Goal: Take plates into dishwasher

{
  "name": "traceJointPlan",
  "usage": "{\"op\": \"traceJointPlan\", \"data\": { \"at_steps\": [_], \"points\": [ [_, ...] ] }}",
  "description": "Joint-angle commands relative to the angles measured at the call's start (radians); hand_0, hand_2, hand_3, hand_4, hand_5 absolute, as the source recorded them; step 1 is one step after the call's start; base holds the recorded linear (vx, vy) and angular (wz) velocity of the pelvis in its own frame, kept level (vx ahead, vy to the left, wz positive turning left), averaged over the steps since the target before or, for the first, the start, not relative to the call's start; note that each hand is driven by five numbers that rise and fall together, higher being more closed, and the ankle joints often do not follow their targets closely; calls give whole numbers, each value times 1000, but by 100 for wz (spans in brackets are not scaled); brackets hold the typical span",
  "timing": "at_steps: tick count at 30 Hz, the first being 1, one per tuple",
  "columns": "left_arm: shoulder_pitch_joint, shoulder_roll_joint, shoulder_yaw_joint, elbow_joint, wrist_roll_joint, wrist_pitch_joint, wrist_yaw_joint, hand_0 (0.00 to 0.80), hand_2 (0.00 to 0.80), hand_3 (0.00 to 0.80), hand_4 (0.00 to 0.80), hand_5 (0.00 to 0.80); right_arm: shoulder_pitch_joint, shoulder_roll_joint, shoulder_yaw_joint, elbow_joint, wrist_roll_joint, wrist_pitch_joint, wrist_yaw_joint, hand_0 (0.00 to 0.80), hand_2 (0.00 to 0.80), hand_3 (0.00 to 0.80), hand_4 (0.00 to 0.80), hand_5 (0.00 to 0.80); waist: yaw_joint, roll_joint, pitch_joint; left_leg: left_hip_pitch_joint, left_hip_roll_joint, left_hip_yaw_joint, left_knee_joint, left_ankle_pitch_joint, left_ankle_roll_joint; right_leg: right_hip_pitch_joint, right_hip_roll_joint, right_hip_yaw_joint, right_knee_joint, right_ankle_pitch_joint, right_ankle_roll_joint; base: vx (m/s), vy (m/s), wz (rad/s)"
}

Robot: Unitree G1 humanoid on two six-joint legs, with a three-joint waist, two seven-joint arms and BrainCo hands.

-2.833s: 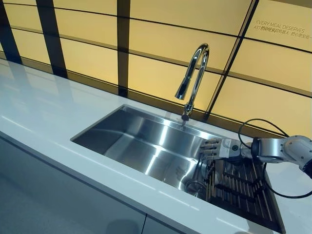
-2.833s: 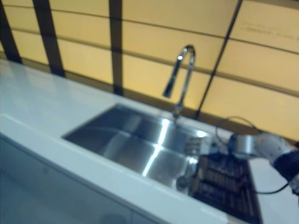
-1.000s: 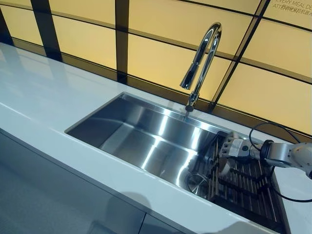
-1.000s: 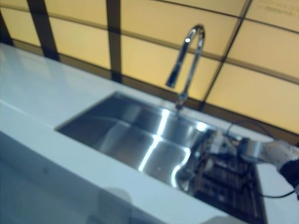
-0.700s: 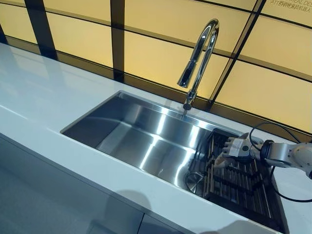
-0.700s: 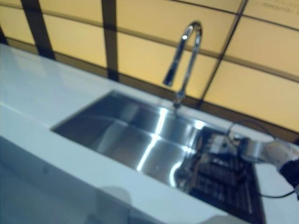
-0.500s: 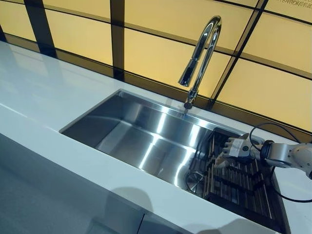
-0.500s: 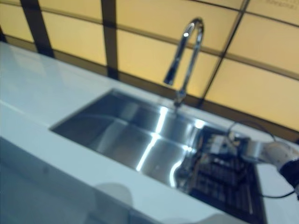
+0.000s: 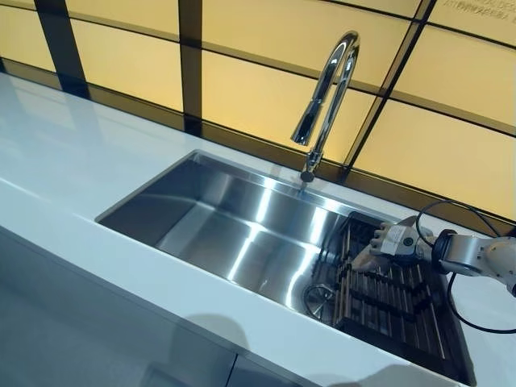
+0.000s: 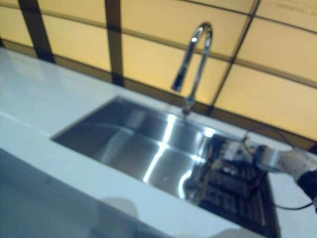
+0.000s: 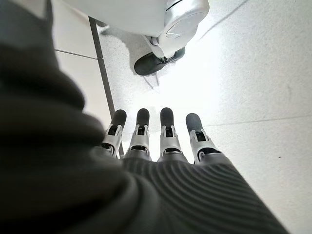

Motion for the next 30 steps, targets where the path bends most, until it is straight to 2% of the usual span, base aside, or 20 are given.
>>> {"op": "traceJointPlan", "data": {
  "at_steps": [1,3,4,5,8,9,12,15,16,18,19,21,23,25,27,30],
  "points": [
    [-7,-4,-25,20,26,-23,-11,0,0,0,0,0,-16,-77,-86,24,-24,161,-75,800,800,800,800,800,-7,-33,-4,-13,-49,35,148,-156,85,14,-52,-8,55,6,87,16,159,-37],
    [-1,-3,-25,25,40,-24,-11,0,0,0,0,0,16,-92,-138,23,-20,198,-101,800,800,800,800,800,-21,-35,0,-6,-55,46,162,-170,97,9,-61,19,65,26,108,39,184,-42],
    [2,4,-19,33,46,-24,-13,0,0,0,0,0,56,-113,-191,10,-16,212,-134,800,800,800,800,800,-42,-39,1,0,-59,59,163,-175,103,-3,-64,44,66,50,127,34,157,-37],
    [2,6,-20,34,53,-23,-16,0,0,0,0,0,67,-116,-203,8,-15,219,-134,800,800,800,800,800,-41,-40,1,2,-59,61,163,-175,103,-4,-64,48,66,53,129,-4,134,-49],
    [-6,34,-18,47,56,-14,-4,0,0,0,0,0,129,-168,-299,-30,41,256,-167,800,800,800,800,800,-76,-58,13,6,-48,88,159,-172,93,-54,-58,58,57,110,159,-74,84,-68],
    [-15,43,-20,65,51,-13,15,0,0,0,0,0,146,-190,-331,-36,72,279,-187,800,800,800,800,800,-97,-71,22,6,-45,105,168,-179,89,-88,-51,49,52,134,166,-124,71,-84],
    [-30,60,-23,83,30,-6,38,0,0,0,0,0,140,-216,-348,-29,125,320,-194,800,800,800,800,800,-106,-81,30,7,-36,147,179,-190,88,-122,-53,0,63,141,170,-163,69,-110],
    [-49,76,-2,88,20,20,35,0,0,0,0,0,84,-238,-320,-22,205,370,-175,800,800,800,800,800,-100,-69,19,9,-11,216,165,-184,94,-123,-75,-78,115,105,168,-206,62,-90],
    [-59,82,4,93,25,28,26,0,0,0,0,0,57,-253,-312,-17,244,384,-151,800,800,800,800,800,-97,-56,4,3,8,252,154,-168,97,-102,-97,-104,155,78,155,-248,23,-99],
    [-63,88,11,102,36,25,16,0,0,0,0,0,48,-266,-312,-9,271,383,-131,800,800,800,800,800,-96,-47,-13,-3,27,278,143,-155,96,-83,-118,-117,185,70,148,-154,-20,-81],
    [-65,92,12,109,38,22,10,0,0,0,0,0,50,-273,-315,0,286,373,-115,800,800,800,800,800,-94,-34,-31,1,43,285,136,-166,88,-54,-137,-119,214,57,156,-81,-56,-76],
    [-66,96,11,114,45,14,-1,0,0,0,0,0,54,-278,-318,14,295,357,-86,800,800,800,800,800,-84,-28,-52,-17,68,317,132,-148,77,-15,-179,-133,245,64,159,-151,-121,-76],
    [-68,98,6,115,52,4,-8,0,0,0,0,0,52,-279,-317,28,295,346,-60,800,800,800,800,800,-78,-26,-64,-32,84,337,132,-134,69,11,-205,-141,260,73,165,-157,-144,-73],
    [-79,104,-6,113,58,-4,-21,0,0,0,0,0,42,-276,-303,57,307,324,-49,800,800,800,800,800,-69,-32,-86,-59,109,374,123,-109,59,65,-234,-154,245,82,180,-205,-275,-79],
    [-92,111,-15,113,53,-3,-29,0,0,0,0,0,33,-269,-292,63,317,325,-43,800,800,800,800,800,-72,-39,-97,-71,122,388,117,-95,51,88,-227,-159,205,65,185,-197,-388,-77],
    [-129,123,-26,122,39,3,-22,0,0,0,0,0,-5,-256,-251,74,371,330,-52,800,800,800,800,800,-76,-57,-102,-102,168,422,115,-59,21,106,-171,-189,106,-6,177,-305,-539,-93]
  ]
}}
